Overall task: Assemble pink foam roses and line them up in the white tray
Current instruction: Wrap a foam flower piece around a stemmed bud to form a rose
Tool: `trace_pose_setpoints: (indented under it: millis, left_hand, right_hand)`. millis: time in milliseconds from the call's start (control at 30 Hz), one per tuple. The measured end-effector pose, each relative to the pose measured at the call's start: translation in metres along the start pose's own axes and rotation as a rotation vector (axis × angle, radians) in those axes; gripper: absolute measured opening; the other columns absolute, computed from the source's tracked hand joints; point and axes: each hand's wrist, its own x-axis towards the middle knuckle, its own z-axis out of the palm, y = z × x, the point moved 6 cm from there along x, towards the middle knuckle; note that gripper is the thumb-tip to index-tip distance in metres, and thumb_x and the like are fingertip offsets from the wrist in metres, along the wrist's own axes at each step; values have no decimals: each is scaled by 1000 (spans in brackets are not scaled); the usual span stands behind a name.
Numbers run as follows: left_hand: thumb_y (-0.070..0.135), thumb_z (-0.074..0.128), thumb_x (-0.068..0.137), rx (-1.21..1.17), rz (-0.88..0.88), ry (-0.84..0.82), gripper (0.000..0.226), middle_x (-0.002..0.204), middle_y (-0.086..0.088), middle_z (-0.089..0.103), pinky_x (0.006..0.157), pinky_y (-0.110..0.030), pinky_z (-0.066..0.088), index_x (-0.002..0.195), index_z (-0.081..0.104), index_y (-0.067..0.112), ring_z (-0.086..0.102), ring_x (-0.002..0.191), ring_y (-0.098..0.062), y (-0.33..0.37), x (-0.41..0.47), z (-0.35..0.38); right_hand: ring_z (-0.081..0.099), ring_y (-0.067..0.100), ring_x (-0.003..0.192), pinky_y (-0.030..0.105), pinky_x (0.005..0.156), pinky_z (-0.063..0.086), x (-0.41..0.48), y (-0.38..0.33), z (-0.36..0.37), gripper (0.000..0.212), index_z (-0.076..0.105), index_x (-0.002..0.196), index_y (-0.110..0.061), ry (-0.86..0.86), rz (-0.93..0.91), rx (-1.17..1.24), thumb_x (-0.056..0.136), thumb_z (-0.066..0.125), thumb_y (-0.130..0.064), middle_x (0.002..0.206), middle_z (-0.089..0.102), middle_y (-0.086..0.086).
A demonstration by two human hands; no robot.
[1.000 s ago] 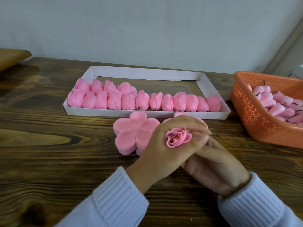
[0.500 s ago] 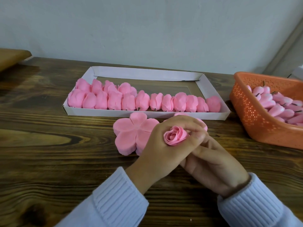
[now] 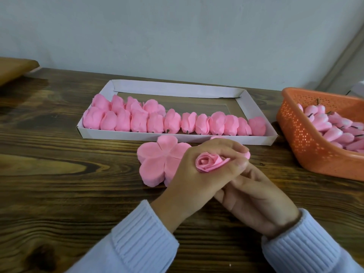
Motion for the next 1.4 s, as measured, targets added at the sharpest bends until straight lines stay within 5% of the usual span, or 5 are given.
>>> trace_pose_setpoints:
  millis: [200, 667, 800, 1100, 1400]
  left_hand:
    - [12, 63, 79, -87, -90, -43, 13, 98, 4, 71, 76, -20, 52, 79, 72, 2, 67, 95, -6, -1, -1, 2]
    - [29, 59, 80, -114, -88, -4, 19, 102, 3, 72, 78, -24, 53, 66, 72, 27, 66, 103, -12, -1, 2, 0]
    - [34, 61, 78, -161, -166, 1, 18, 103, 6, 73, 45, -15, 46, 65, 71, 26, 69, 82, -14, -4, -1, 0]
    - [30, 63, 81, -15, -57, 96, 14, 98, 0, 74, 74, -29, 58, 88, 72, 21, 69, 95, -14, -15, 2, -6]
    - [44, 63, 78, -57, -362, 146, 34, 97, -11, 71, 75, -38, 58, 107, 64, 26, 69, 93, -26, -40, 0, 1]
  right_hand:
    - [70, 17, 84, 26, 72, 58, -1, 10, -6, 62, 53, 126, -11, 81, 126, -61, 76, 80, -36, 93, 71, 8]
    - [67, 26, 97, 36, 82, 58, 1, -1, -4, 52, 66, 115, -8, 135, -60, -63, 70, 85, -26, 110, 67, 18]
    - [69, 21, 74, 25, 59, 56, 1, 7, -1, 48, 73, 108, -20, 145, 49, -130, 68, 83, -44, 86, 69, 15]
    - [68, 25, 98, 33, 80, 57, -3, -9, -5, 48, 53, 121, 7, 255, -196, -144, 76, 63, -9, 110, 69, 18]
    - [70, 19, 86, 36, 73, 59, -21, -34, -9, 25, 61, 97, -19, 612, -598, -943, 76, 74, -17, 93, 71, 3]
